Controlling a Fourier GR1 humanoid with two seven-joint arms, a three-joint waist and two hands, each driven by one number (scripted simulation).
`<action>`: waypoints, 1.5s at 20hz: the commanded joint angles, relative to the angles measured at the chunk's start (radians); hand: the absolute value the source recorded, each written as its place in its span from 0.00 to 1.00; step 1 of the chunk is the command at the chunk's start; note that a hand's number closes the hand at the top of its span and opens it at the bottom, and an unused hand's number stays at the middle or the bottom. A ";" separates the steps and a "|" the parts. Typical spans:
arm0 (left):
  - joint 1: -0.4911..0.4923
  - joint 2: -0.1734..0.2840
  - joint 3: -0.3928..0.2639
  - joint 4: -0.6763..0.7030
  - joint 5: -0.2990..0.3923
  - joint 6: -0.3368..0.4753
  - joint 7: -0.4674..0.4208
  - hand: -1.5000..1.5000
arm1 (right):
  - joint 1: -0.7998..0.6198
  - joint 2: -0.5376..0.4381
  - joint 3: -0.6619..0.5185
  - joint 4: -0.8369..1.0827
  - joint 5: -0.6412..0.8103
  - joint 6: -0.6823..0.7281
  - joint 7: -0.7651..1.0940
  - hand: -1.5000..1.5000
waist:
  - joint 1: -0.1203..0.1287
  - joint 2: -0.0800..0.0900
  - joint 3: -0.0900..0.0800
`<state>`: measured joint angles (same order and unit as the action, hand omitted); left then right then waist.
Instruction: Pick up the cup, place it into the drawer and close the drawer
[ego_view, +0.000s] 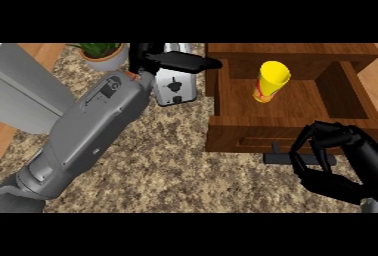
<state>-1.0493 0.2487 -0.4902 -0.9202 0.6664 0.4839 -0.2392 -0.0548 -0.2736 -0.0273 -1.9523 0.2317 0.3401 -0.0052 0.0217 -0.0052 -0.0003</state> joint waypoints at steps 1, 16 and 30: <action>0.149 0.096 0.024 -0.176 0.006 -0.011 0.029 0.00 | -0.025 0.001 0.047 0.049 0.115 -0.032 -0.019 1.00 | 0.011 -0.002 0.000; 0.442 0.268 0.124 -0.425 0.033 -0.141 0.014 0.00 | -0.303 0.027 0.288 0.645 0.684 -0.298 -0.162 1.00 | 0.017 0.007 0.001; 0.609 0.339 0.235 -0.488 0.053 -0.277 0.000 0.00 | -0.781 0.050 0.056 1.492 0.653 -0.453 -0.411 1.00 | 0.038 0.023 0.002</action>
<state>-0.4695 0.5822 -0.2727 -1.3823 0.7136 0.2257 -0.2473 -0.7251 -0.2101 0.0846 -0.6488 0.8986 -0.1061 -0.3671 0.0502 0.0089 -0.0015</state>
